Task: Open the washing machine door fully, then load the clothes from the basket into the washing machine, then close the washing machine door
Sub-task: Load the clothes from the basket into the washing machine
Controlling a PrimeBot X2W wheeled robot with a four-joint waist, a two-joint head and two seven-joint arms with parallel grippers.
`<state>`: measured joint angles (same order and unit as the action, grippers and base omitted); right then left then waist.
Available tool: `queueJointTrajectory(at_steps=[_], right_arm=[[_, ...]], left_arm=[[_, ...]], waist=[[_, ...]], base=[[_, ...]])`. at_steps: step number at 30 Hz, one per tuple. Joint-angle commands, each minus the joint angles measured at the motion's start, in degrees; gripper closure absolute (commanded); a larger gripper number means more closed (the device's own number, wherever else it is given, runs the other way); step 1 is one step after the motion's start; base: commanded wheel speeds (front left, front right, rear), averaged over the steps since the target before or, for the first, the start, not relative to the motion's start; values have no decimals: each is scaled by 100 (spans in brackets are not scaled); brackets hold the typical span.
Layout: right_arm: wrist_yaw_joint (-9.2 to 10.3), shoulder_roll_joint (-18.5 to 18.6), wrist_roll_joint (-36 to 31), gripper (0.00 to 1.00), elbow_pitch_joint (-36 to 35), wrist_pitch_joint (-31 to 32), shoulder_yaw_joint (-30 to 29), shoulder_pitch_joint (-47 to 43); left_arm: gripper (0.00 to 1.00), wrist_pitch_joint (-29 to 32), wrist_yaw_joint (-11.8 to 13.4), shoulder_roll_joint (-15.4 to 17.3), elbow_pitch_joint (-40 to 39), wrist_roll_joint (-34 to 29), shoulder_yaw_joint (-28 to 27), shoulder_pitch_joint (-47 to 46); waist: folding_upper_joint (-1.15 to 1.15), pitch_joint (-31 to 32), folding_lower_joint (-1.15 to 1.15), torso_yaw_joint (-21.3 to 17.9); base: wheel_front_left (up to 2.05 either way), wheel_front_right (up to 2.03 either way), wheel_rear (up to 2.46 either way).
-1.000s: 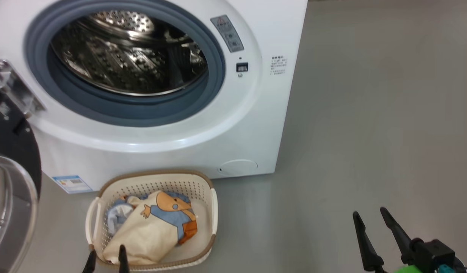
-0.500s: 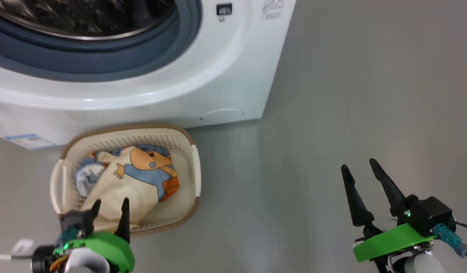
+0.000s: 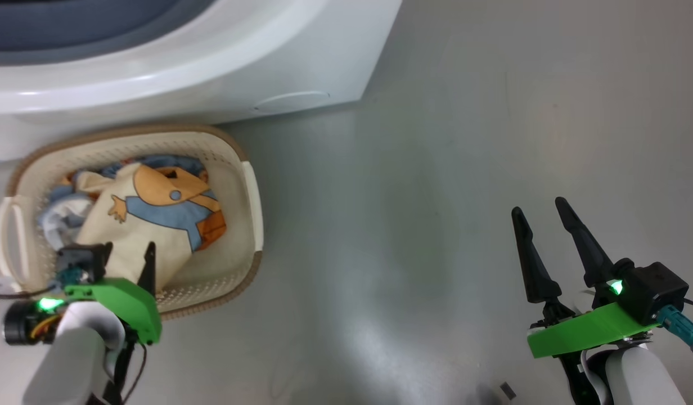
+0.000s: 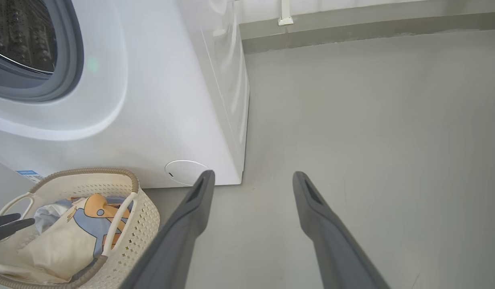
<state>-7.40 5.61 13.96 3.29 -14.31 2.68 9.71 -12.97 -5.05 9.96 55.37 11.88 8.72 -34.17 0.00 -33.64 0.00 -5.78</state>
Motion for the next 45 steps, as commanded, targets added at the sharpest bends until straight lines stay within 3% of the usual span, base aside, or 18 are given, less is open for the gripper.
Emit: queueJointTrajectory(at_steps=[1,13,28,41,45], right_arm=[[-9,9,51,0,-158,-69,95,44],[-9,23,131,0,-367,-69,7,165],[-9,45,194,0,-628,-69,-24,239],[-9,96,226,0,-796,-69,-71,231],[-9,124,227,0,-834,-69,-114,221]], left_arm=[[0,-83,-16,254,25,3,-167,-84],[0,-162,43,467,955,-61,-68,-1152],[0,-48,93,574,1554,-4,17,-2071],[0,284,403,547,1758,-172,315,-2473],[100,311,487,499,1786,-206,399,-2515]], waist=[[0,-360,0,-221],[0,-1148,0,-376],[0,-1896,0,-417],[0,-2224,0,-453],[0,-2239,0,-443]], base=[[0,0,0],[0,0,0],[0,0,0],[0,0,0],[0,0,0]])
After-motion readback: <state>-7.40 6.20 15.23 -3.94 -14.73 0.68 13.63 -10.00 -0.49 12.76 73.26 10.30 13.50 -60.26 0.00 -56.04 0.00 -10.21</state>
